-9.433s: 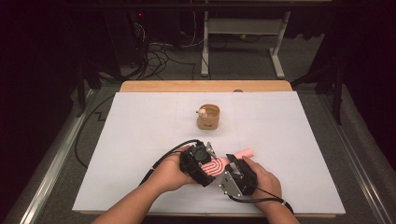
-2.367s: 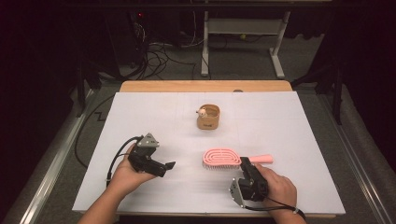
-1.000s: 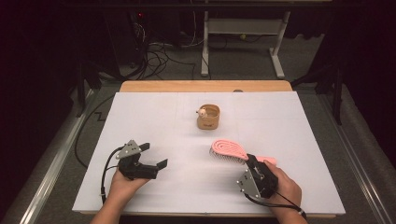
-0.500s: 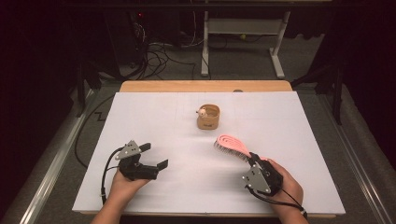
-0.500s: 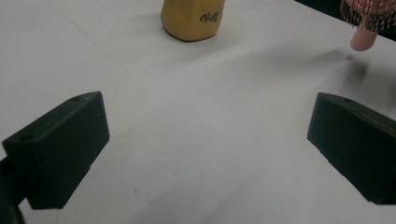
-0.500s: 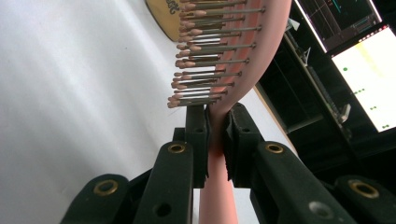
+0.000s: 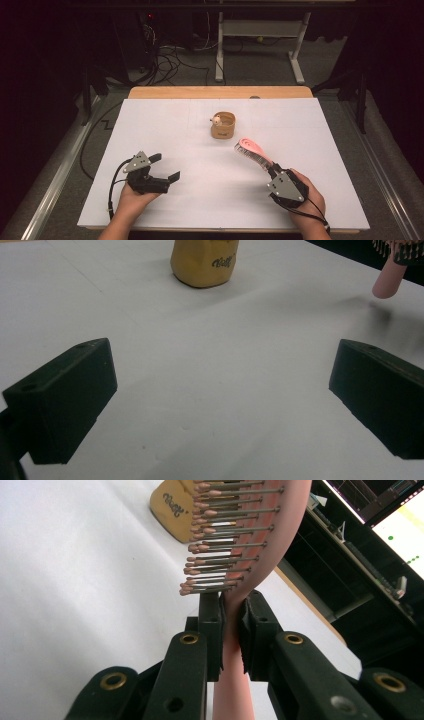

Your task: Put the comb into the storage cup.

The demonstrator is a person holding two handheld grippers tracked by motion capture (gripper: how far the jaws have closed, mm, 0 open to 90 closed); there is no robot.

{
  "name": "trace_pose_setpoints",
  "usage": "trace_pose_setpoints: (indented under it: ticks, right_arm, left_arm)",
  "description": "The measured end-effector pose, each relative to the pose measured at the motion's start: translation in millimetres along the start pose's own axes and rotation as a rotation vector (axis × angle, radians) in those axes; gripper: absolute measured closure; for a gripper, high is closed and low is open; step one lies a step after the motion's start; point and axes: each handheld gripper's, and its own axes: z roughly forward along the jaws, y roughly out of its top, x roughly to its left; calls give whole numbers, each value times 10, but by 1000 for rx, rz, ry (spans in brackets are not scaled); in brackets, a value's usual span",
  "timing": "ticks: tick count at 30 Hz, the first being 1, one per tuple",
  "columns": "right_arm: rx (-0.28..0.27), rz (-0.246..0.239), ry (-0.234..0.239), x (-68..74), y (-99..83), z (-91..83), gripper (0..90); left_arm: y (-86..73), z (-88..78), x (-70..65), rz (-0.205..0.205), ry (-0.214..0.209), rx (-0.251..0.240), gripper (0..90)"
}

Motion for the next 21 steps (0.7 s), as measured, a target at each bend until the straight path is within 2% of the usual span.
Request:
trace_pose_setpoints:
  ticks: [4, 21]
  right_arm:
    - [-18, 51, 14, -43, -9, -13, 824]
    - [-85, 249, 73, -218, -71, -53, 824]
  left_arm:
    - [4, -6, -2, -1, -7, -16, 0]
    - [-23, -12, 11, -6, -10, -32, 0]
